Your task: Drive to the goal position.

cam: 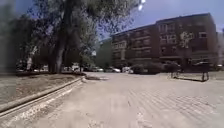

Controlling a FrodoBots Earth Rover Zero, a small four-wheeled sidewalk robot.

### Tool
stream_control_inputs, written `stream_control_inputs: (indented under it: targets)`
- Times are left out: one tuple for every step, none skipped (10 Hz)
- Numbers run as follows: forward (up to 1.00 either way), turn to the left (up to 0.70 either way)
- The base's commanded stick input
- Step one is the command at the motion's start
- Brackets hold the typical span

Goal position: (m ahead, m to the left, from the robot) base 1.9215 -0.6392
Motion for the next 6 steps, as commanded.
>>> stream_control_inputs:
  targets:
    - [0.85,0.00]
    - [0.85,0.00]
    - [0.85,0.00]
    - [0.85,0.00]
    - [0.85,0.00]
    - [0.85,0.00]
